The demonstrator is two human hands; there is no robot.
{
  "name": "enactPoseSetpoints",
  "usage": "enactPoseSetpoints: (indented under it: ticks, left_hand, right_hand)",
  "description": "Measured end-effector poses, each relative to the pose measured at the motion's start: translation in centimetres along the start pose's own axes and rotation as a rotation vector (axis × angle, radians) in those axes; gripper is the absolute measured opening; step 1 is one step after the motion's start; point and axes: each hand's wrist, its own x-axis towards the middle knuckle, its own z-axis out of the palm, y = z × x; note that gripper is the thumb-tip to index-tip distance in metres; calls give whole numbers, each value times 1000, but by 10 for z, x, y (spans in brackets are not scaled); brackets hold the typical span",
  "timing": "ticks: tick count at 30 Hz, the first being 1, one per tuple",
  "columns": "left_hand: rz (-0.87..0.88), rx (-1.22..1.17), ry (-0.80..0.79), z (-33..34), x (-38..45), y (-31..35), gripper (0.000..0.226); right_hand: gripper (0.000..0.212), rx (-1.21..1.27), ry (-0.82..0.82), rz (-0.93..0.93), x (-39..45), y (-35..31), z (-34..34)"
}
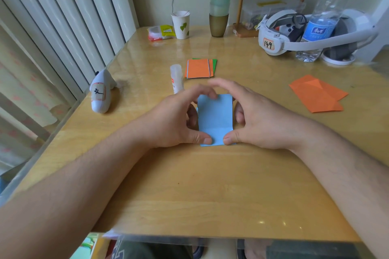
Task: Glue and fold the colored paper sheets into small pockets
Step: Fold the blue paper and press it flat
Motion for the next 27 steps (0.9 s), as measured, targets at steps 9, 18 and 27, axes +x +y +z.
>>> enactPoseSetpoints:
  ticks: [9,18,27]
  left_hand:
    - [-43,-4,-24,-2,-3,1,137]
    - [-47,128,-22,0,0,0,63]
    - [-75,165,-41,-6,1,-3,49]
  right_hand:
    - [119,-60,28,91,7,14,1]
    - [39,-55,49,42,15,10,15]
    - [41,-82,10,92,16,15,7]
